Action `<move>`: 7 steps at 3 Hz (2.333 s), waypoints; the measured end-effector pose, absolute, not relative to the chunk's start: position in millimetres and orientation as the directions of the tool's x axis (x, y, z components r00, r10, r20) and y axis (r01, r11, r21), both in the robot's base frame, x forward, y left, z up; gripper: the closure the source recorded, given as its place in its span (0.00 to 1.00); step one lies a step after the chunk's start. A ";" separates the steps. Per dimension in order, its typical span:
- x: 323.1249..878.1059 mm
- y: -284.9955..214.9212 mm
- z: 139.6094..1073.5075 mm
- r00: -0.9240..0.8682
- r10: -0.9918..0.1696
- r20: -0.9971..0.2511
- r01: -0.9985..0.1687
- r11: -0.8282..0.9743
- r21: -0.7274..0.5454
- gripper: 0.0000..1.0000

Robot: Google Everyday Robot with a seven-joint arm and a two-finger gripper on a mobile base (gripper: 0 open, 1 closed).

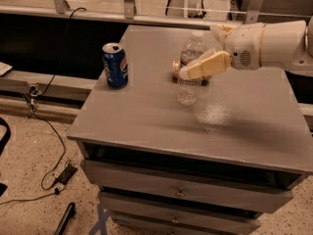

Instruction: Knock water bottle over

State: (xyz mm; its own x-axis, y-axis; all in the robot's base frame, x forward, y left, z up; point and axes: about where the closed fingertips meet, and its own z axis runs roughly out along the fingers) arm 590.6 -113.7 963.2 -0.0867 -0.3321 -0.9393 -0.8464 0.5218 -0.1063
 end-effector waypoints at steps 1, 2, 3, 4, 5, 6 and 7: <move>592.7 -117.5 953.4 -0.108 -0.316 -0.943 -0.845 0.529 -0.080 0.00; 594.7 -125.1 946.9 -0.124 -0.299 -0.946 -0.836 0.545 -0.063 0.16; 595.7 -128.6 941.4 -0.129 -0.295 -0.947 -0.841 0.538 -0.053 0.40; 596.2 -129.8 941.4 -0.127 -0.296 -0.947 -0.857 0.513 -0.045 0.62; 596.6 -140.7 948.1 -0.141 -0.298 -0.944 -0.868 0.495 -0.026 0.87; 594.3 -162.6 963.2 -0.148 -0.342 -0.928 -0.855 0.515 -0.053 1.00; 584.9 -174.9 984.2 -0.147 -0.507 -0.849 -0.859 0.491 -0.144 1.00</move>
Offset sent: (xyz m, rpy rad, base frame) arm 0.0074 -0.0282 -0.0259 0.0536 0.0469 -0.0602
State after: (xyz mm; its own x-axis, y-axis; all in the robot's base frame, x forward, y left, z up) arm 584.9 -174.9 984.2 -0.1473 -0.5069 -0.8493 -0.8588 0.4915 -0.1443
